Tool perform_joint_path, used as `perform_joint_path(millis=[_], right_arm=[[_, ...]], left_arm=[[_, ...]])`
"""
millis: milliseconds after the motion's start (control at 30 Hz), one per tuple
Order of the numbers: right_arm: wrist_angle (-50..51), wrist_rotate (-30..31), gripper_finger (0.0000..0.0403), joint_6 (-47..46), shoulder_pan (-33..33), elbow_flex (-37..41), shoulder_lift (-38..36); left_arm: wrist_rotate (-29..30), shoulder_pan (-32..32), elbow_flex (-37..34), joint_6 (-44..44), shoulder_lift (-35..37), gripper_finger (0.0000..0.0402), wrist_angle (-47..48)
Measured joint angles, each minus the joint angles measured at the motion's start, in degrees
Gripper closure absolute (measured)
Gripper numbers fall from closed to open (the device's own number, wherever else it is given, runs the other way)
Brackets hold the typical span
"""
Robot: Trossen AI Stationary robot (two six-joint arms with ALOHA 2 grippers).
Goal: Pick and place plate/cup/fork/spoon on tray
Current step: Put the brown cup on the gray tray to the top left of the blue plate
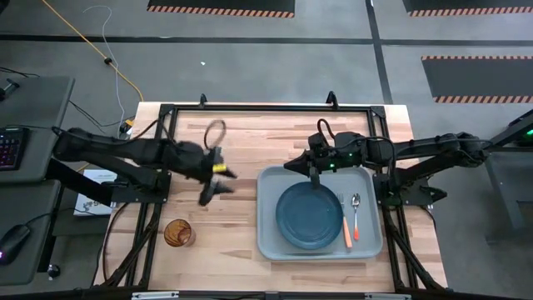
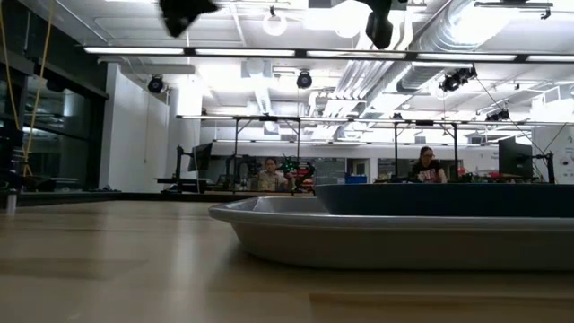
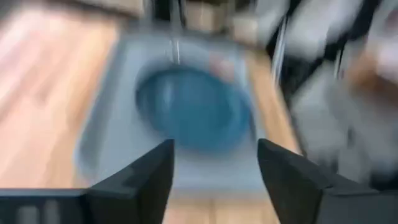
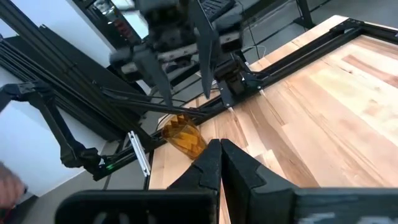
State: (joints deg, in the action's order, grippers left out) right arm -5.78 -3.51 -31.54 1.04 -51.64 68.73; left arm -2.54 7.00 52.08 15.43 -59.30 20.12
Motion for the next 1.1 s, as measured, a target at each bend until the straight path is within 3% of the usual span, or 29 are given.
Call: perform_joint_path(millis=[167, 333, 600, 700, 1100], right_arm=[[0.72, 0.02, 0.0402, -0.06, 0.00, 0.00, 0.00], [1.47, 0.02, 0.0402, 0.08, 0.00, 0.00, 0.00], [4.21, 0.02, 0.0402, 0.07, 0.00, 0.00, 0.00], [4.33, 0.02, 0.0402, 0.05, 0.00, 0.00, 0.00], [4.44, 0.05, 0.0402, -0.99, 0.00, 0.00, 0.00]], left_arm=[[0.04, 7.19, 5.61, 0.87, -0.47, 0.0128, 27.56], [-1.92, 18.24, 5.65, 10.38, -0.49, 0.0105, 40.05], [7.92, 36.67, 5.39, 22.09, -0.90, 0.0106, 44.25], [9.06, 41.01, 3.00, 25.41, -2.22, 0.0105, 45.27], [7.34, 43.06, -6.89, 29.55, -10.04, 0.0106, 37.33]])
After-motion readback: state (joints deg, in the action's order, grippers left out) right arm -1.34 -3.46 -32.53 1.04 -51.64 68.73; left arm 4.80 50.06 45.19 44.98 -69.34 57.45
